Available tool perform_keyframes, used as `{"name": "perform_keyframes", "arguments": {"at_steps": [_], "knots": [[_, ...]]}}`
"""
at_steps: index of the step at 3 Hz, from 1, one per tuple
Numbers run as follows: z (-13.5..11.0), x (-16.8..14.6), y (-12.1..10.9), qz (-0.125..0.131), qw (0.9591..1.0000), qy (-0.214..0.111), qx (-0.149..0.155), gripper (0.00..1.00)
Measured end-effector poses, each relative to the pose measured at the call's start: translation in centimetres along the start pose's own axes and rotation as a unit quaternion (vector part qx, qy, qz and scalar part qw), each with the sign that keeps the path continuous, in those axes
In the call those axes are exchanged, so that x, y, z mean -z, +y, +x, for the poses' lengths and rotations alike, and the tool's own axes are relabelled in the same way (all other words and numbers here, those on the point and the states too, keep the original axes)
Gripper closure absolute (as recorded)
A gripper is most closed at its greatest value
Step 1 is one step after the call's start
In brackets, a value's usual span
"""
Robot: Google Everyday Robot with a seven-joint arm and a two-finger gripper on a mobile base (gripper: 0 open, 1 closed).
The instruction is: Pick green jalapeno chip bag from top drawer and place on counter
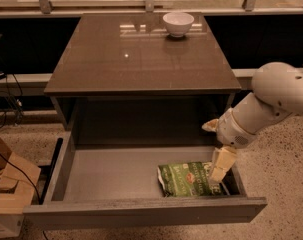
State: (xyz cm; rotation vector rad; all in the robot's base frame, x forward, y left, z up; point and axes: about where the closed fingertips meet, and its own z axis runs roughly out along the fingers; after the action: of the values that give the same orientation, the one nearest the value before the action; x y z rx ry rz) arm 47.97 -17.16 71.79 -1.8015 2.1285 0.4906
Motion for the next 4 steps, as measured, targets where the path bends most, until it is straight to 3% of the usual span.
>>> {"name": "perform_keyframes", "arguments": {"at_steps": [1, 2, 3, 4], "knots": [[1.2, -3.0, -1.6, -0.003, 0.9999, 0.009, -0.006, 0.0], [3.0, -6.2, -1.8, -0.023, 0.9995, 0.018, -0.013, 0.0], [6.9, -7.9, -1.3, -0.041, 0.9974, 0.038, -0.045, 0.0], [8.4, -7.8, -0.6, -0.048, 0.9958, 0.05, -0.06, 0.19]]}}
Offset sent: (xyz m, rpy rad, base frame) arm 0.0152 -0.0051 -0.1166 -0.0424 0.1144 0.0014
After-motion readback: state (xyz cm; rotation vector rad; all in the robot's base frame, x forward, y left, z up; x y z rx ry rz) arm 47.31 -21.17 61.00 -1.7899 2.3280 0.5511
